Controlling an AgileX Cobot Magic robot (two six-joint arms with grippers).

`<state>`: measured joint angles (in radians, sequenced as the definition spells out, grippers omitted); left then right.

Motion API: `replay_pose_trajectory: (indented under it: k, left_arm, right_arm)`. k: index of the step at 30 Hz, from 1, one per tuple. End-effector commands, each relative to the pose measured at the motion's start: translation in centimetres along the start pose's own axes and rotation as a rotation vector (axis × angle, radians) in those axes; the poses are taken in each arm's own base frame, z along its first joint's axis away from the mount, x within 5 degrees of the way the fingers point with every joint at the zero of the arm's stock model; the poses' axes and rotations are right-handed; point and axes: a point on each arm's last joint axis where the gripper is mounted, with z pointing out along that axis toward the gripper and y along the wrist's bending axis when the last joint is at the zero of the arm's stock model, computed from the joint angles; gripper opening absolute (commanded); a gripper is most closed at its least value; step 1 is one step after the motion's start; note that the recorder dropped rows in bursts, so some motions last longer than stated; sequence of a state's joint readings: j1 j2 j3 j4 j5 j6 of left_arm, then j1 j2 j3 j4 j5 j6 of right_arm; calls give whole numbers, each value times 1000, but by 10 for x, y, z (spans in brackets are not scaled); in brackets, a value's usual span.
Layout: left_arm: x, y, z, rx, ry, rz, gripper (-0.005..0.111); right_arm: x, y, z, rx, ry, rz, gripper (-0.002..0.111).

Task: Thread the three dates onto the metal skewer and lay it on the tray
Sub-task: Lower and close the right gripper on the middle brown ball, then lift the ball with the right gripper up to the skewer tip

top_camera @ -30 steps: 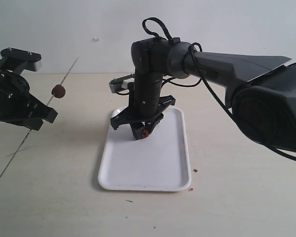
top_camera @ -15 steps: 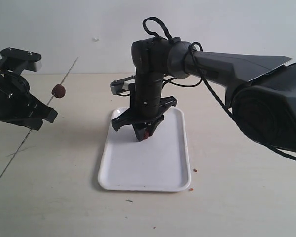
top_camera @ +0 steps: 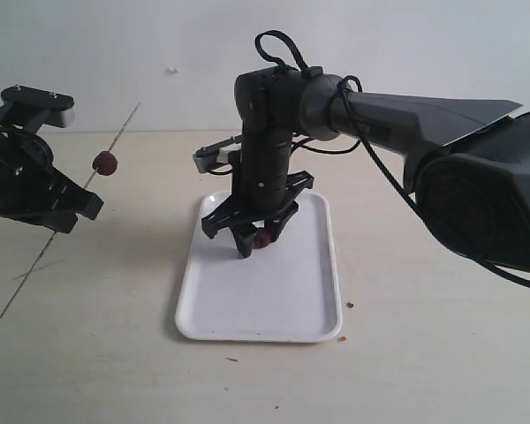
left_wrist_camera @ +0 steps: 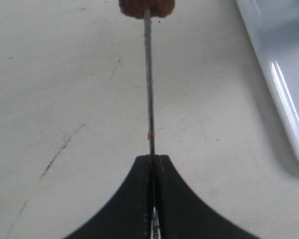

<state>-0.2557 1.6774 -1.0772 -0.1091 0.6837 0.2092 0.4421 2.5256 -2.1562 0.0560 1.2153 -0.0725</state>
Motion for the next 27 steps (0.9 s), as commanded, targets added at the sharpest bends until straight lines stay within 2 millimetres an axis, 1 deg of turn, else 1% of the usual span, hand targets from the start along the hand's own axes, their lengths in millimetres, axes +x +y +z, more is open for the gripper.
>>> replay_pose_trajectory:
  k: [1,8,14,16,20,22,24,27]
  left_arm:
    - [-3,0,-4,1,-21,-9,0]
    - [-3,0,-4,1,-21,-9,0]
    - [-3,0,-4,-1,-26,-9,0]
    - [-3,0,-4,-1,-29,-9,0]
    - [-3,0,-4,-2,-31,-9,0]
    - [-3,0,-4,-2,-31,-9,0]
    - [-3,0,-4,0,-31,-10,0]
    - [-3,0,-4,0,-31,-10,0]
  right_arm:
    - [-1,-1,-6,8,-9,-74,54]
    - [-1,0,-6,8,-8,-271,54]
    - [-1,0,-6,9,-7,-380,53]
    - [-1,0,-6,9,-8,-375,49]
    - [-1,0,-6,7,-8,-334,33]
    - [-1,0,-6,7,-8,-312,27]
    - [-1,0,-6,7,-8,-285,25]
    - [-1,0,-7,7,-10,-235,25]
